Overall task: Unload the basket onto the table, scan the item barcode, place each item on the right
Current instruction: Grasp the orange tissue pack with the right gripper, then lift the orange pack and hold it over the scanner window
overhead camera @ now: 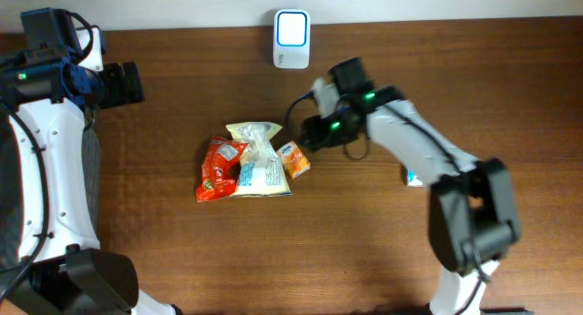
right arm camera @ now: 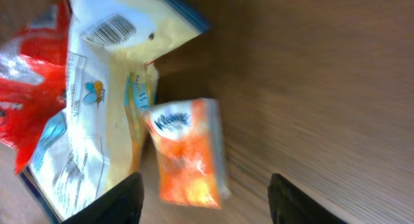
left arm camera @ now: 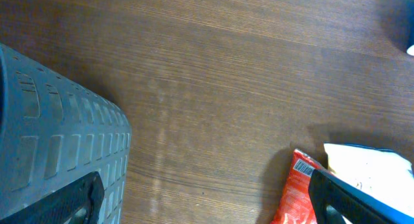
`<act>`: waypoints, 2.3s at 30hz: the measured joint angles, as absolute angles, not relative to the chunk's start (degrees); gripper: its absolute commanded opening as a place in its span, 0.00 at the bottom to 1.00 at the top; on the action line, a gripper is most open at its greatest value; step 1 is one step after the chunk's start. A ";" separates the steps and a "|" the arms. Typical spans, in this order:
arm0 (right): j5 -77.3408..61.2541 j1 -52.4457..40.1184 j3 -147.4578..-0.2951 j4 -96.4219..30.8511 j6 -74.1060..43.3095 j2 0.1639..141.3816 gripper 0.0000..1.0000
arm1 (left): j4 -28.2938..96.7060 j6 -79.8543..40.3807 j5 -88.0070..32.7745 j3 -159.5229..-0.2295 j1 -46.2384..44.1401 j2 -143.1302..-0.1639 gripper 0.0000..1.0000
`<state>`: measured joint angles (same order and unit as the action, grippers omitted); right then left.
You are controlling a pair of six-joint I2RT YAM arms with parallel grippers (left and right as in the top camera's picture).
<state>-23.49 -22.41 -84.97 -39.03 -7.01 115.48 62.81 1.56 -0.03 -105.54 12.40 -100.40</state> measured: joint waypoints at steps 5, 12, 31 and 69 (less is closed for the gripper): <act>-25.32 -25.08 -84.97 -36.29 -9.32 121.75 0.46 | 62.78 1.56 -0.03 -105.54 12.40 -100.40 0.99; -26.85 -24.34 -84.97 -37.78 -10.87 122.21 0.04 | 62.81 1.56 -0.05 -105.54 12.40 -100.40 0.99; -32.25 -9.39 -94.39 -60.75 2.94 122.63 0.59 | 62.81 1.56 -0.03 -105.54 12.40 -100.40 0.99; -51.81 -10.41 -86.21 -53.95 -0.25 121.93 0.04 | 62.83 1.56 -0.03 -105.54 12.40 -100.40 0.99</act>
<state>-51.81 -10.41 -86.21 -53.95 -0.25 121.93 62.83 1.56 -0.03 -105.54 12.40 -100.40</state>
